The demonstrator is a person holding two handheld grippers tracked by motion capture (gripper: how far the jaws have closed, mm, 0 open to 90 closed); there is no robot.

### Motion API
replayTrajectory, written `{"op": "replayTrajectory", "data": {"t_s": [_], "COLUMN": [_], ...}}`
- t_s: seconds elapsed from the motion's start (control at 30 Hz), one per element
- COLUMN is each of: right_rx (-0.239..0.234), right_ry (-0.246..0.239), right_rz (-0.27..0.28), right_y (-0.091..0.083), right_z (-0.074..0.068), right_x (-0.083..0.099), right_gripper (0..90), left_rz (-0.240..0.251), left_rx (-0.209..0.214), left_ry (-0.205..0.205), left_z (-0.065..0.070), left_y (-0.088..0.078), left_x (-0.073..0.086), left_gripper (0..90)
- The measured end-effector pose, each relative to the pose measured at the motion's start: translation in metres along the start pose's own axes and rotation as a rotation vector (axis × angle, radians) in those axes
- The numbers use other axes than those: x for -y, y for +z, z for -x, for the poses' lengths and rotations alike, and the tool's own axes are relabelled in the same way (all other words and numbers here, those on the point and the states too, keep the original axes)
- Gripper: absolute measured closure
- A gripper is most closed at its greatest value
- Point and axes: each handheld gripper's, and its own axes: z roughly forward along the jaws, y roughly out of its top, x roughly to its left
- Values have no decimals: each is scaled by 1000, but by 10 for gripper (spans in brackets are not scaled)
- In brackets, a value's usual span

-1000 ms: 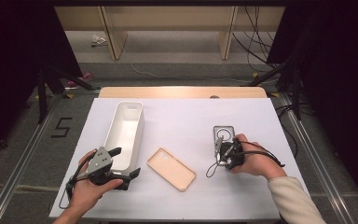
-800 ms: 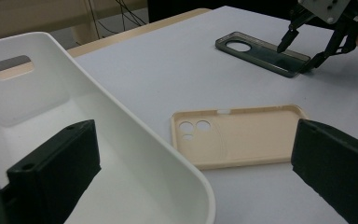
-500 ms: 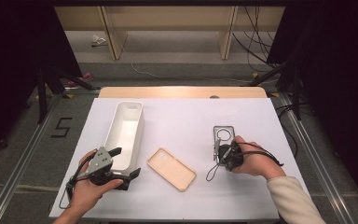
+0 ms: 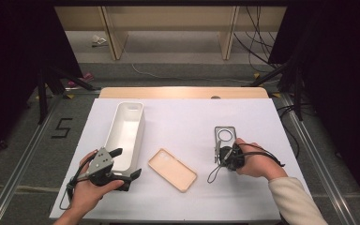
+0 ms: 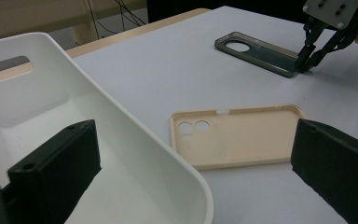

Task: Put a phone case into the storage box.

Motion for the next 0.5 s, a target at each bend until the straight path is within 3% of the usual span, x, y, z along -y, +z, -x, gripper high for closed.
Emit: {"op": "replayTrajectory", "data": {"t_s": [0.5], "right_rx": [10], "right_ry": [2], "right_rz": [21], "right_y": [-4], "right_z": [-1], "right_x": [1], "right_gripper": [879], "left_rz": [1], "left_rx": [-1], "left_ry": [0], "left_z": [0], "left_y": [0], "left_x": [0], "left_gripper": [9]}}
